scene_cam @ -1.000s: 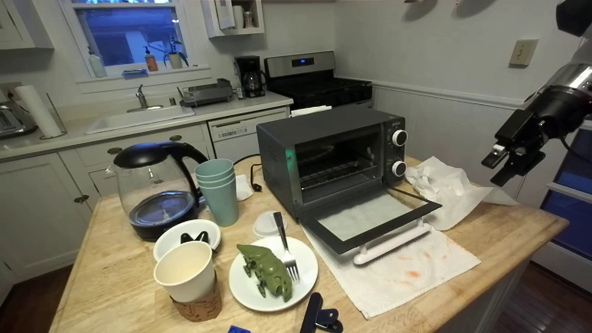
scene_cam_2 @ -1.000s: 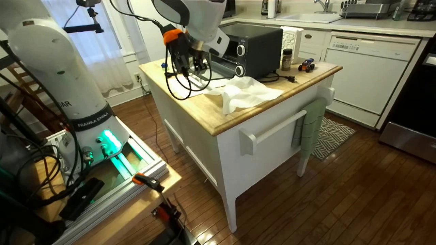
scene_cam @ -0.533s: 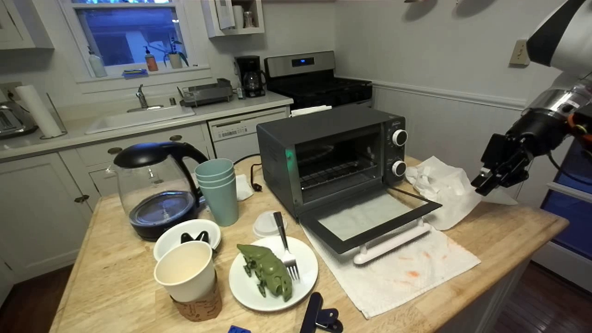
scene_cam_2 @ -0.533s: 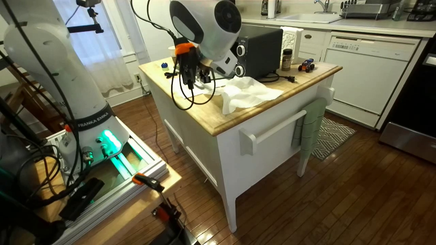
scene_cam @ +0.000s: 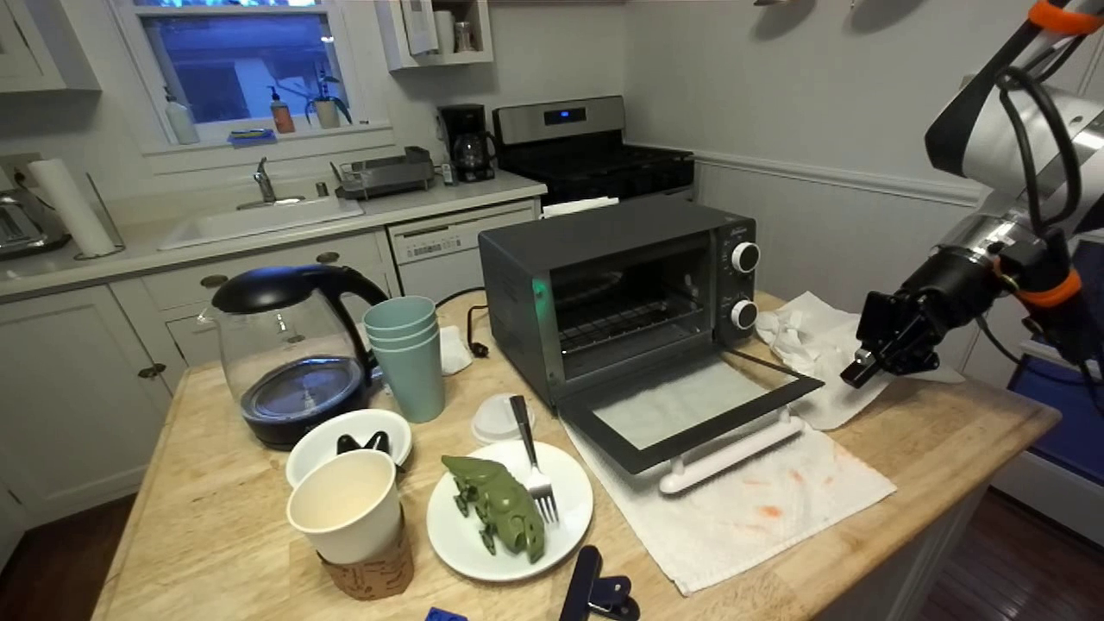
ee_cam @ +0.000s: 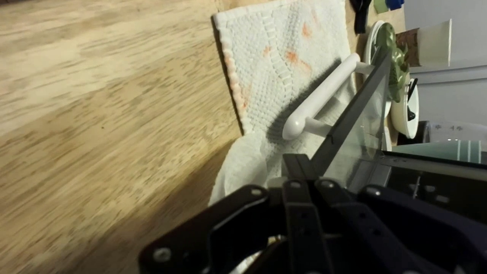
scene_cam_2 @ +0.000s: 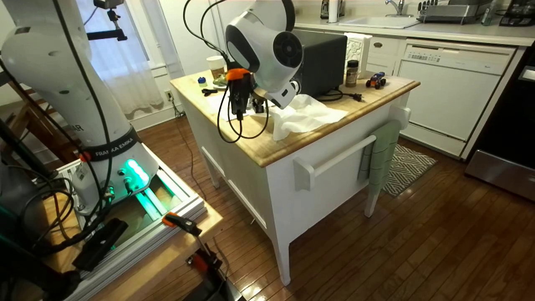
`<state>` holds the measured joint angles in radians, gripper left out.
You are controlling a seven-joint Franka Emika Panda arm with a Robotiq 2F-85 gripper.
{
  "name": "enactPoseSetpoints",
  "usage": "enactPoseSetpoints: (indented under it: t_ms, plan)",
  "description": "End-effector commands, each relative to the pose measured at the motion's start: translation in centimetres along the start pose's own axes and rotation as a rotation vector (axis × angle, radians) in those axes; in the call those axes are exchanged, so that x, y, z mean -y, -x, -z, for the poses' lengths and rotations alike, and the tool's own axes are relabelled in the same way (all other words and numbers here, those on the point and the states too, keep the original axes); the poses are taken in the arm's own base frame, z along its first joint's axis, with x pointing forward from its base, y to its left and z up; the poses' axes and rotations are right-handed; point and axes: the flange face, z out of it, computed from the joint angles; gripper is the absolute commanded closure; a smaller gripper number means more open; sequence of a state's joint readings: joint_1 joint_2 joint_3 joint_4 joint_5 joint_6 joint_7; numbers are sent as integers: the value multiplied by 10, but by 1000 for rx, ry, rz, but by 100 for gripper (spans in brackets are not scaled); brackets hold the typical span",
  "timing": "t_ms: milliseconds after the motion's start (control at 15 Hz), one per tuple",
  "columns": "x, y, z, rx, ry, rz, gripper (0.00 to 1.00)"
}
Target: Close the oven door
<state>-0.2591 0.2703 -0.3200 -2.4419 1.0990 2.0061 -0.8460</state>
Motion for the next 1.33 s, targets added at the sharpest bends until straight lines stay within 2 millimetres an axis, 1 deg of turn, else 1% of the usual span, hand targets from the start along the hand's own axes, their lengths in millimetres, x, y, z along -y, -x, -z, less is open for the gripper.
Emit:
enactPoseSetpoints:
  t_ms: [0,467,867,1067,1267]
  plan:
    - [-7,-13,-16,-9,-10,-34,100]
    - [-2,-33,-31,-73,-104,-70,100]
    - [-4,-34,-41,-55,-134,-94,100]
    - [5,-32,-35,-49,-180,-91,100]
    - [16,-32,-20,-54,-248,-75,100]
